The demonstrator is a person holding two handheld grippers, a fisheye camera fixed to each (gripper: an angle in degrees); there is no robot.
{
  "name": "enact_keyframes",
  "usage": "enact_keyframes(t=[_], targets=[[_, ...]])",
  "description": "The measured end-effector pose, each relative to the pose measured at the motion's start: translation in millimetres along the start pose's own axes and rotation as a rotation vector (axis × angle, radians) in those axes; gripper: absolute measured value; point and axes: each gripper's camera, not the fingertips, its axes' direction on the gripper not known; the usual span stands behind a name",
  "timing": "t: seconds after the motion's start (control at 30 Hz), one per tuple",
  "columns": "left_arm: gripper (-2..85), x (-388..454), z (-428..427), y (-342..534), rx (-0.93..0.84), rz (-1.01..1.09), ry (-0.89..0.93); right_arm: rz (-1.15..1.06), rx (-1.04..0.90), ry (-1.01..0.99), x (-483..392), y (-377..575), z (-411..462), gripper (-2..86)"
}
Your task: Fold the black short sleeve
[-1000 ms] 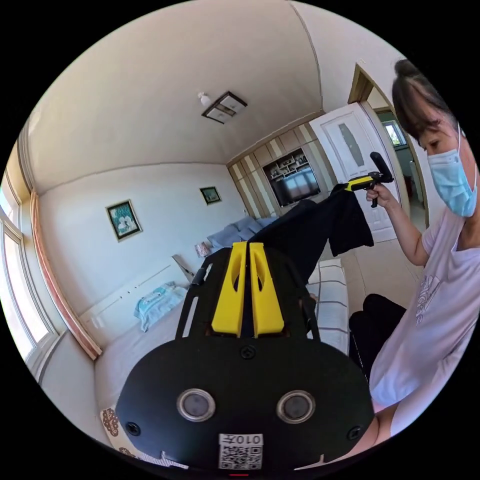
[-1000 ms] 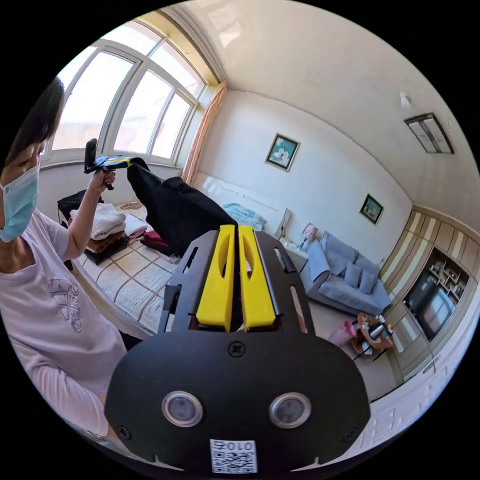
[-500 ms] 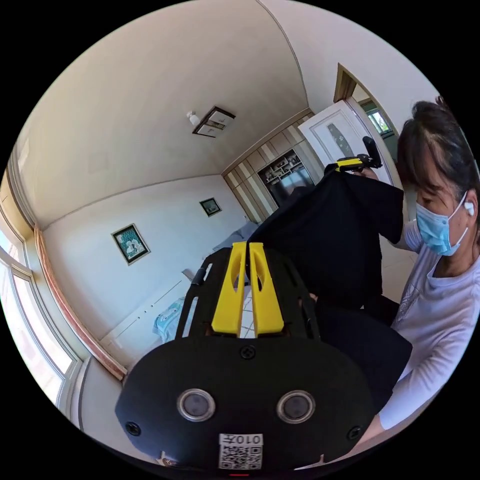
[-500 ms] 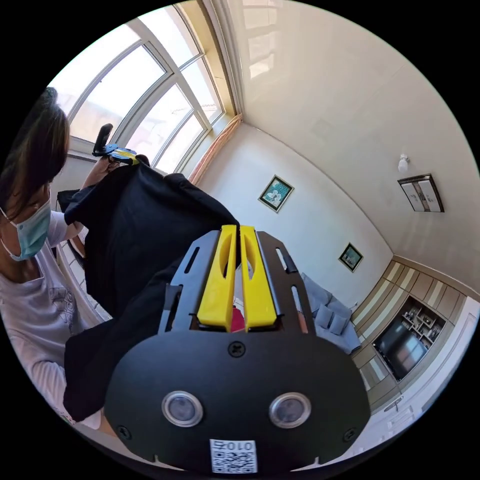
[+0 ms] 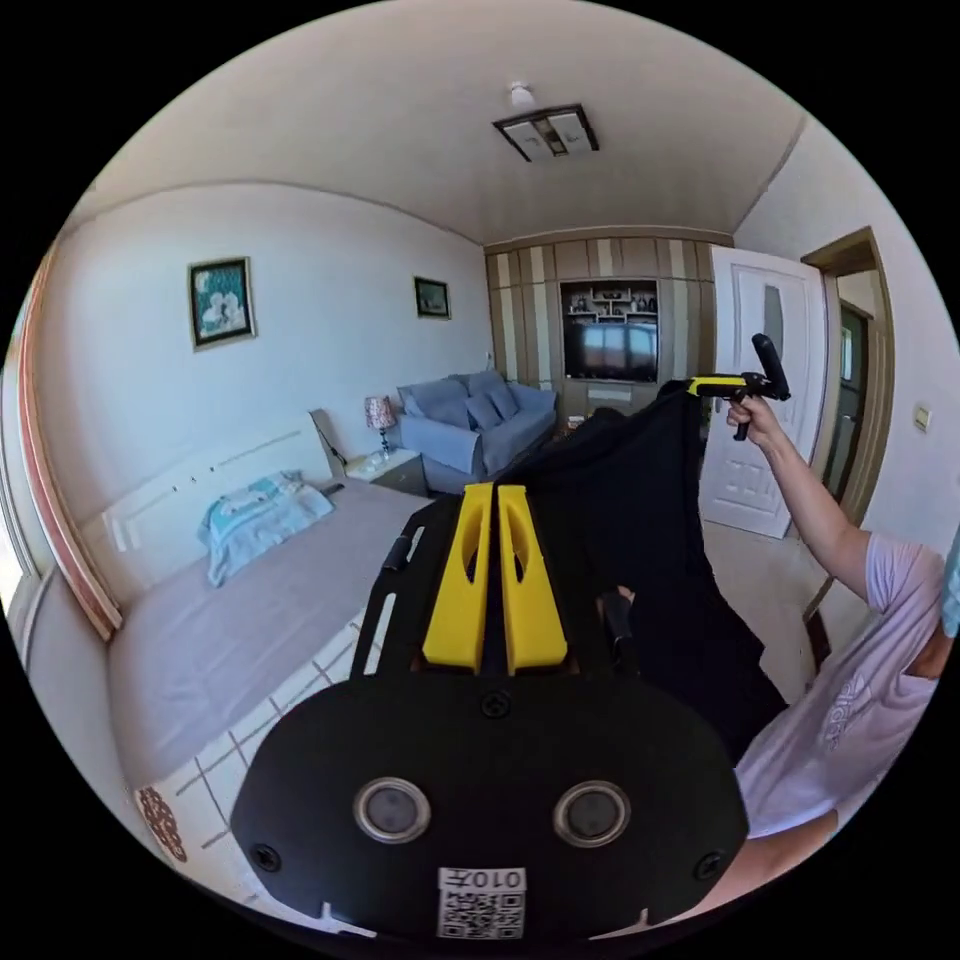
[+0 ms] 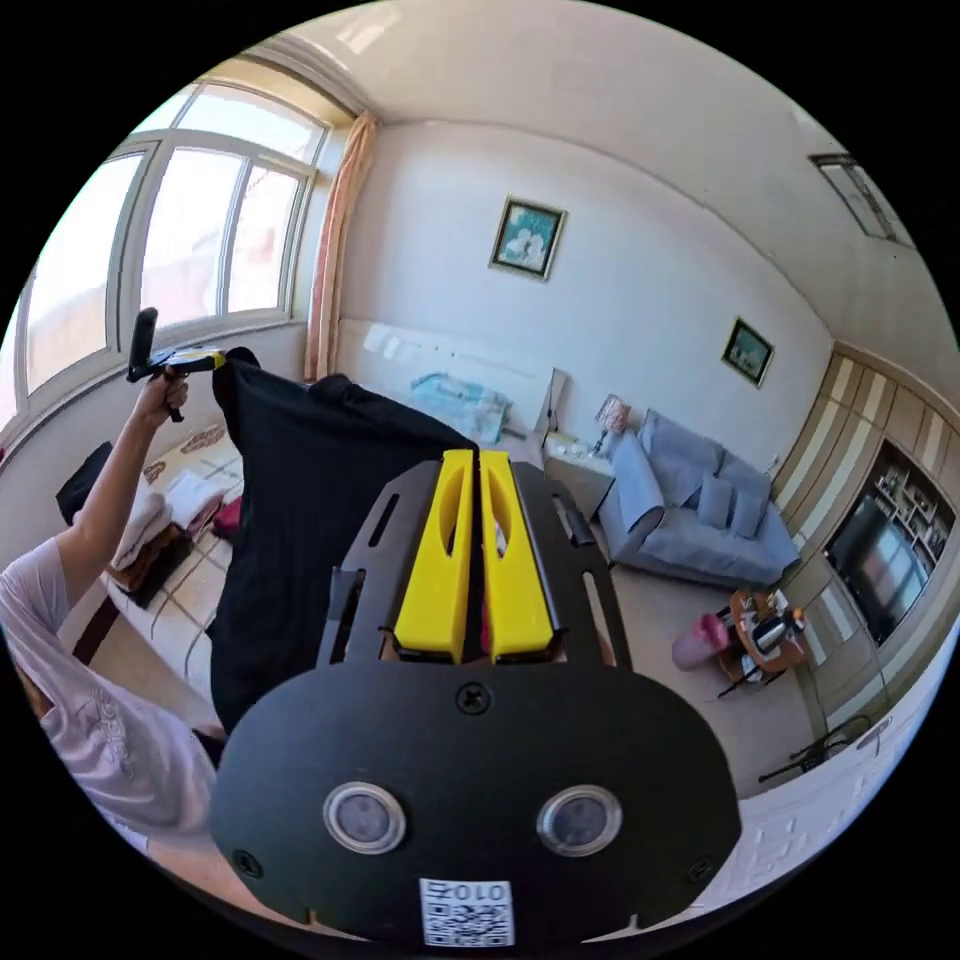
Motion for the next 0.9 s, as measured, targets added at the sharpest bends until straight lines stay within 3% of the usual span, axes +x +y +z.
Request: enact_keyframes(t=[0.13, 0.27, 0.47, 0.67, 0.9], targets=[[-0.3, 40.3, -84.6, -76.6, 0.237, 0.177, -0.16, -0.052, 0.247, 0.055, -0.7, -33.1, -65.8, 2.9], [-0.3, 80.1, -93.0, -63.9, 0.178, 0.336, -0.214, -0.095, 0.233, -0.084, 4.2, 5.1, -57.1, 3.0], [-0.3, 103.7, 3.6, 71.4, -0.117, 0.353, -0.036, -0.195, -0.089, -0.302, -13.7, 151.3, 74.7, 3.1], [-0.3, 148.9, 123.7, 242.4, -0.413, 0.23, 0.15, -0.045, -0.458, -0.492, -40.5, 327.6, 216.4, 2.7], [-0.2, 228.4, 191.8, 331.9, -0.675, 0.217, 0.206, -0.097, -0.8, -0.488, -63.0, 432.9, 276.8, 1.9]])
